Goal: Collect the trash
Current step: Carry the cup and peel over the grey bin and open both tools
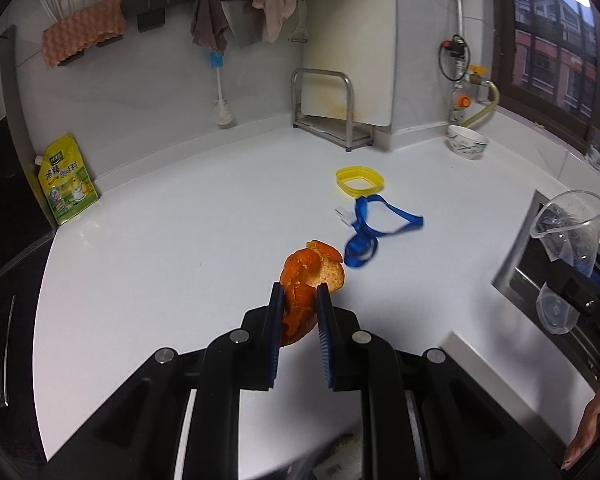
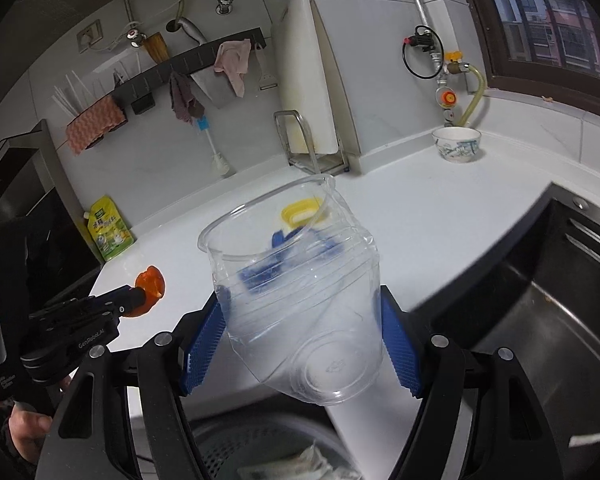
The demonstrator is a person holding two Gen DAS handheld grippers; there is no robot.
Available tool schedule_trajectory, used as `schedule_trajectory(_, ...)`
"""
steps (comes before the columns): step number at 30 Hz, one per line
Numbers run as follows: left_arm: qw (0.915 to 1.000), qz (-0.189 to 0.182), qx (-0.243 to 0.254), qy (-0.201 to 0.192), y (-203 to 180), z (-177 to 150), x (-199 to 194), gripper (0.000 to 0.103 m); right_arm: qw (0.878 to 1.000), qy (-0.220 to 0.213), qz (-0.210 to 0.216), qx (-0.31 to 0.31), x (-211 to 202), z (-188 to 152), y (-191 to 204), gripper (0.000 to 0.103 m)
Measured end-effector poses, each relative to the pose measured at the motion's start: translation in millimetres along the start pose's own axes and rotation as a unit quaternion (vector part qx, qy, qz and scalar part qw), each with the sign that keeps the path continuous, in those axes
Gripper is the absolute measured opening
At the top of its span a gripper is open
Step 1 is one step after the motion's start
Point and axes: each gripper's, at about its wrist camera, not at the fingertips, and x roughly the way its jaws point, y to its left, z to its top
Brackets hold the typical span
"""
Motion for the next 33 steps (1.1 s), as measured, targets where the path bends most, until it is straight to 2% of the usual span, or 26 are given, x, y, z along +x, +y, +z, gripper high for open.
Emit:
schedule_trajectory(5, 0.9998, -0.017, 0.005, 0.004, -6, -34, -29, 0.017, 1.0, 0.005, 0.0, 0.004, -37, -39, 19, 0.071)
schedule_trajectory(11, 0.9995, -0.028, 0.009, 0.014, -10, -73, -54, 0.017, 1.0, 0.011, 0.007, -0.006, -69, -71, 39, 0.071)
schedule_trajectory(17, 0.9994, -0.028, 0.011, 0.018, -12, -101, -69, 0.017, 1.0, 0.014, 0.009, 0.0, -92, -99, 41, 0.071)
schedule_trajectory(26, 0.9985, -0.041, 0.011, 0.035, -19, -129, -70, 0.017, 0.999, 0.041, 0.004, 0.007, -98, -139, 38, 0.071)
schedule_trajectory(33, 0.9972, -0.046, 0.02, 0.056, -26, -139, -58, 0.017, 0.998, 0.064, 0.002, 0.013, -83, -159, 34, 0.071)
